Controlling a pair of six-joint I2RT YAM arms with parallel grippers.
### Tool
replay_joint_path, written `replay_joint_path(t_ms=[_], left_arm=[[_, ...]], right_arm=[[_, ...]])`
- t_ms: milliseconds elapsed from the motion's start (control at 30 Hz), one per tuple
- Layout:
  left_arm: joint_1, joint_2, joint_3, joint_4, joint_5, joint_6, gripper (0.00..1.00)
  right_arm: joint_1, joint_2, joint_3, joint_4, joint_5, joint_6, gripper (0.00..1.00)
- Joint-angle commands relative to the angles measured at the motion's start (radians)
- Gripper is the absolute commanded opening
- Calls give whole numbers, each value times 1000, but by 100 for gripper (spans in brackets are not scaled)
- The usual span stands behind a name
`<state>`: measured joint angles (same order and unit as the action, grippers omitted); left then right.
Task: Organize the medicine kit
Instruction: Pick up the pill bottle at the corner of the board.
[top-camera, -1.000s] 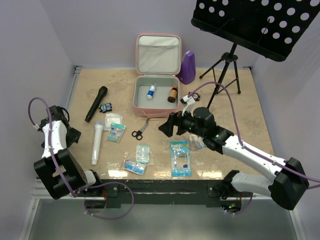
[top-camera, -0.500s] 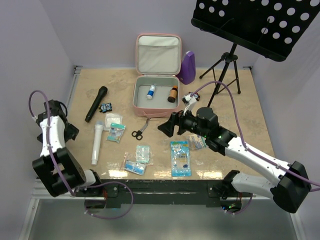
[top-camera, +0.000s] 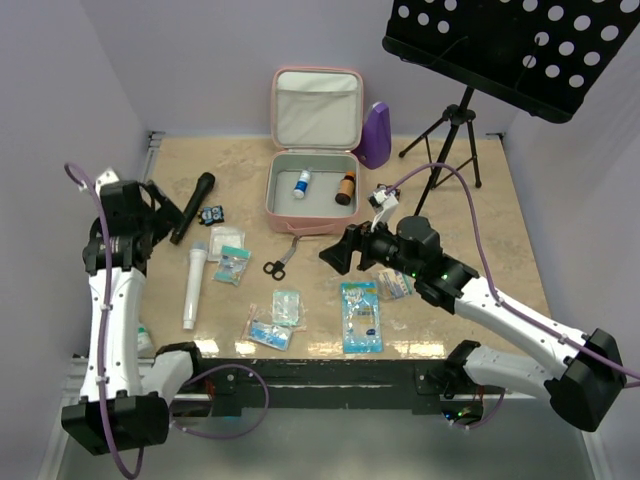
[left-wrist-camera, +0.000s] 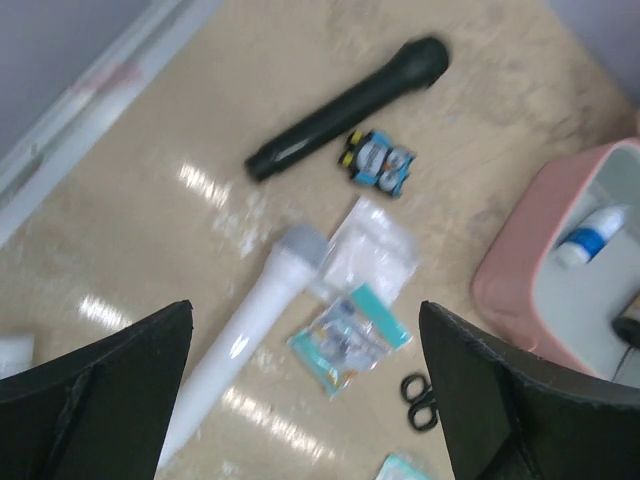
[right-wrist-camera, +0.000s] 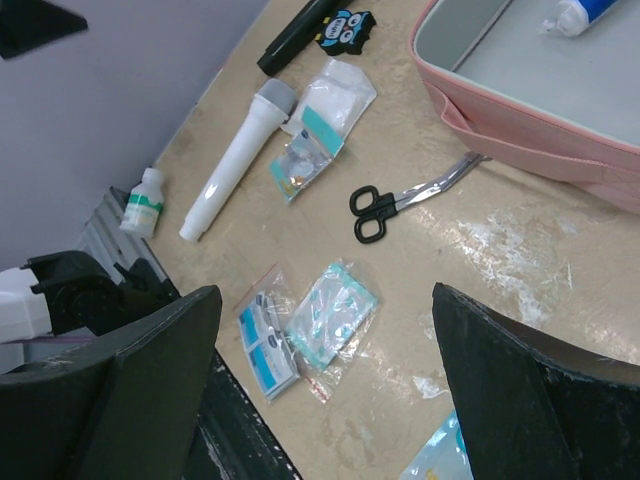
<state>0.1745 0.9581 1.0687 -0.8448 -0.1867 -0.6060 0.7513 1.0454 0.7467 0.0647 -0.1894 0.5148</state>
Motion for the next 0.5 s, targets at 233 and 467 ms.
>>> replay_joint_path(t_ms=[233,467], left_arm=[[-90,-189,-703,1408,301,540,100],[-104,-12,-921,1748,333,601,100]], right_arm=[[5,-16,82,-63,139,-16,91],[5,19,111,-114,172,-24,91]])
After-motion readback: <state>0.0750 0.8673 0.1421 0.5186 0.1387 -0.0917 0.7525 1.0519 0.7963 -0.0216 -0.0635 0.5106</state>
